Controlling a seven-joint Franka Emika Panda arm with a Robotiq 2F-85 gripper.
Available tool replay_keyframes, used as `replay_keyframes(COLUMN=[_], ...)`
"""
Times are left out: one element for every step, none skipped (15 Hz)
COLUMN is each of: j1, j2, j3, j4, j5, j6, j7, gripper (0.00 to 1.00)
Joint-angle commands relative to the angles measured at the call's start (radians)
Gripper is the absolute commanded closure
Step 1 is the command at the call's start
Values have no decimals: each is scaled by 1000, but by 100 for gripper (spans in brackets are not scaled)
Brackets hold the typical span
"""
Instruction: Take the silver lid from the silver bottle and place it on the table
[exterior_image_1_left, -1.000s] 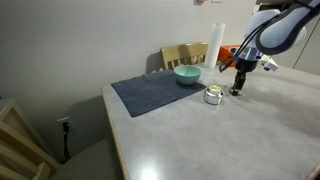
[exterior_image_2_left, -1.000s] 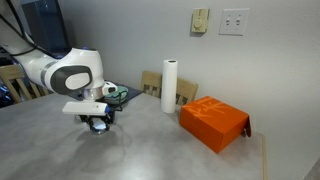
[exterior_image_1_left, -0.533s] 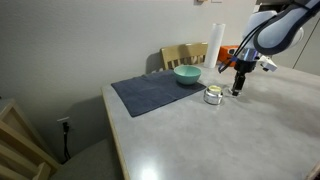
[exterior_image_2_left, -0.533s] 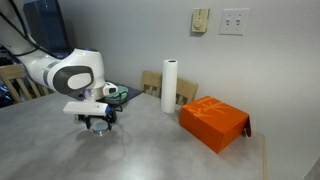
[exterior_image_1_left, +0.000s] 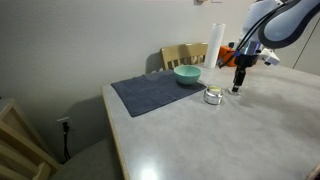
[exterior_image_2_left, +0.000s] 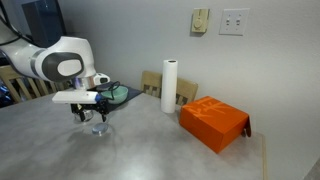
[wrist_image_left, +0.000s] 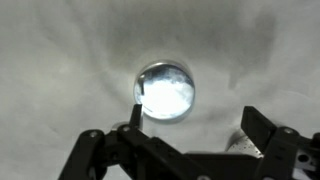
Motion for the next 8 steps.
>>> replay_keyframes(j1=[144, 173, 186, 182, 164, 170, 171, 170], j2=[-169, -203, -232, -253, -181, -208, -226, -237], j3=[-128, -149, -153, -143, -126, -125, -123, -123], j4=[-134, -155, -171, -181, -121, -138, -150, -158], j5=[-142, -185, -202, -188, -172, -173, -173, -174], j6=[-3, -21, -53, -84, -44, -64, -73, -77], j7=[213, 275, 317, 328, 289, 307, 314, 316], gripper=[0, 0, 0, 0, 0, 0, 0, 0])
